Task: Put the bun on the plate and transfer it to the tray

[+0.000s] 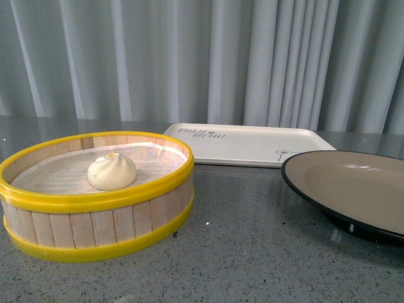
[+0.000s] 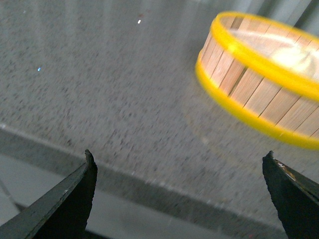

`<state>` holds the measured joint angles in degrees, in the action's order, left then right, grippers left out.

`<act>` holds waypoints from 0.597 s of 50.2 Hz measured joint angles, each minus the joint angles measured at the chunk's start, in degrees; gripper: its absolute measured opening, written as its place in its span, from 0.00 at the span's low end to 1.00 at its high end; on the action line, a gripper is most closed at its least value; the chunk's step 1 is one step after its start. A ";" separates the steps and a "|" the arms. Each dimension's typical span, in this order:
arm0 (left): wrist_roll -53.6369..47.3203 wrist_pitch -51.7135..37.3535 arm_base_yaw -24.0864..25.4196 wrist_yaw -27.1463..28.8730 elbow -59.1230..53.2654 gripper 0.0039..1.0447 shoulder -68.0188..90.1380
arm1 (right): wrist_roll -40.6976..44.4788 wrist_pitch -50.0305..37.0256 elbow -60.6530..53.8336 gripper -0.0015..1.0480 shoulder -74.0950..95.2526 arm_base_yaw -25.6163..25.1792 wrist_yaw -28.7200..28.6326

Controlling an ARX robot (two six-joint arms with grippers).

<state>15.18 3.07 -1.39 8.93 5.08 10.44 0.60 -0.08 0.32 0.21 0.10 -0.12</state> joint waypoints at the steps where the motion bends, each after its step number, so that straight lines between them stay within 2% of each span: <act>1: 0.94 -2.82 0.68 -1.22 0.66 0.94 1.73 | 0.00 0.00 0.00 0.92 0.02 0.00 0.04; 10: 3.15 -23.96 4.48 -9.79 6.08 0.94 17.79 | 0.00 0.00 0.00 0.92 0.00 0.00 0.07; 20: -0.63 -38.21 3.61 -17.44 12.87 0.94 35.26 | 0.00 0.00 0.00 0.92 0.00 0.00 0.07; 26: -4.44 -37.97 1.36 -20.68 19.10 0.94 42.77 | 0.00 0.00 0.00 0.92 0.00 0.00 0.04; 30: -6.54 -34.62 -0.55 -22.60 24.48 0.94 47.69 | 0.00 0.00 0.00 0.92 0.00 0.00 0.07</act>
<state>8.64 -31.55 -1.93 -13.67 29.56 58.13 0.60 -0.08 0.32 0.21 0.10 -0.05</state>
